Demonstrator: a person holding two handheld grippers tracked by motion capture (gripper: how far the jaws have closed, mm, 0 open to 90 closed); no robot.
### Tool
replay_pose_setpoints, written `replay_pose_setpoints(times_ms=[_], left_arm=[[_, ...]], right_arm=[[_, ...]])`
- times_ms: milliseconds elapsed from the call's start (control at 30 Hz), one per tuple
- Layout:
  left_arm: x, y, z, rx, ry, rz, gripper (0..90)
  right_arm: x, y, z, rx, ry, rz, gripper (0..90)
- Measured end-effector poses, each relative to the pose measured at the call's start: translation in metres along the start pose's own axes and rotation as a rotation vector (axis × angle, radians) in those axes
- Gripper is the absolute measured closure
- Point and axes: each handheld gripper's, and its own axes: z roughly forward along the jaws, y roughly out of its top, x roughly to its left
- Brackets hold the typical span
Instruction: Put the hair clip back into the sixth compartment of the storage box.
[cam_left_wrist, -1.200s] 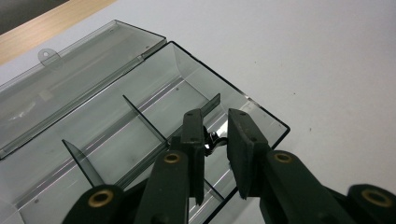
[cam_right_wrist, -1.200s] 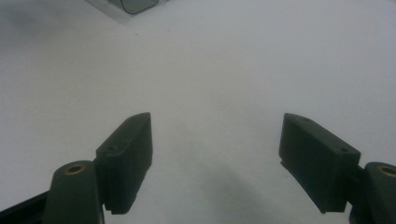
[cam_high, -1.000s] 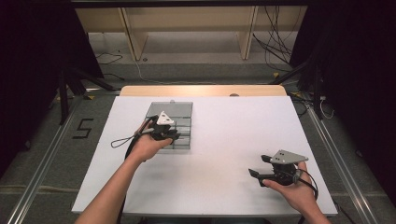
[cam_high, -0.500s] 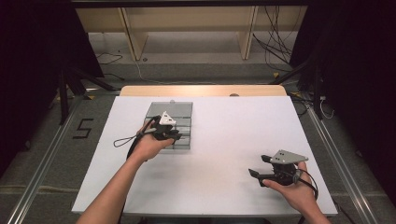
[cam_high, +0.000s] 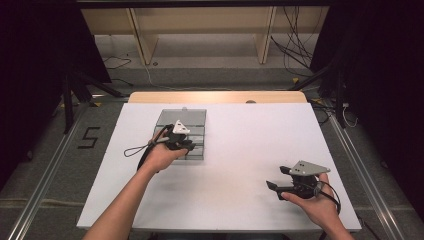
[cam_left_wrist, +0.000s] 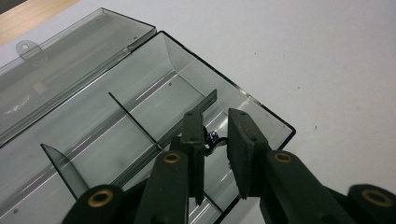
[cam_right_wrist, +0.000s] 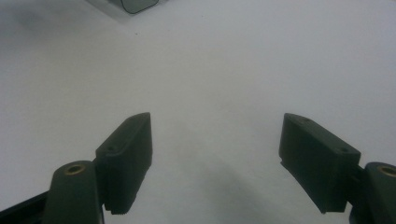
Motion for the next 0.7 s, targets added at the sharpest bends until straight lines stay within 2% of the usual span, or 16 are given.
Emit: replay_pose_setpoints(times_ms=[700], left_arm=[[-0.004,0.001,0.012,0.023,-0.013,-0.001,75.9]], right_arm=[[0.000,0.000,0.000,-0.001,0.002,-0.002,26.6]])
